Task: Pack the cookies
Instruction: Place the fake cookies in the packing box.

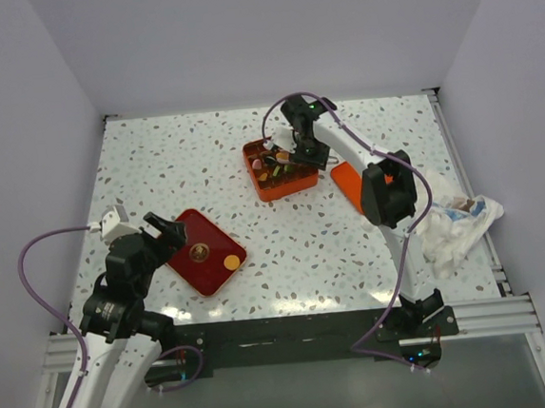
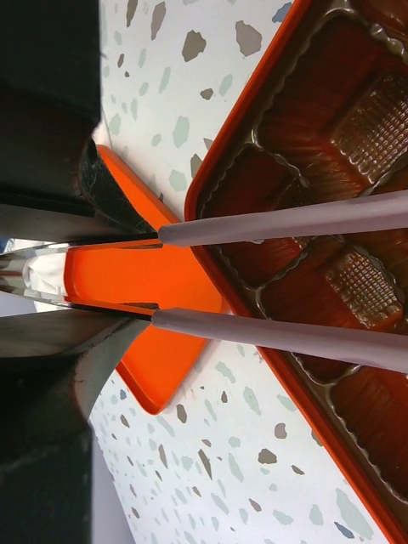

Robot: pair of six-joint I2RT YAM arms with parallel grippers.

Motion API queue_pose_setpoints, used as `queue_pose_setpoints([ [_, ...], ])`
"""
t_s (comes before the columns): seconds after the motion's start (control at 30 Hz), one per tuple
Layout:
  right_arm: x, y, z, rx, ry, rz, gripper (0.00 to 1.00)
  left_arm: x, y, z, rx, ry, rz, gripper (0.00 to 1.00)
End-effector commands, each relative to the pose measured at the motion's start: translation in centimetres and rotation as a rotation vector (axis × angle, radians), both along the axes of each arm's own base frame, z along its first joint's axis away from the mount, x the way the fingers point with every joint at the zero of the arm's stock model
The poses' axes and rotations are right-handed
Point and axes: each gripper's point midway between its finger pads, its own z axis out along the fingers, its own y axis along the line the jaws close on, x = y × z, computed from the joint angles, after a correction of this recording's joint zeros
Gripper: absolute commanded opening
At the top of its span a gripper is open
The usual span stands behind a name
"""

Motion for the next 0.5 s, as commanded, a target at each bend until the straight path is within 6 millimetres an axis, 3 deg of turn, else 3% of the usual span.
queue_pose_setpoints([
  [0.0,0.5,0.2,1.2,0.008,-0.043,-0.012,0.29,0.3,-0.1,0.7,-0.018,-0.034,0.006,0.88],
  [0.47,0.9,0.2,2.4,0.018,-0.074,-0.023,0.16,0.2,-0.1,0.9,-0.019,-0.037,0.006,0.88],
])
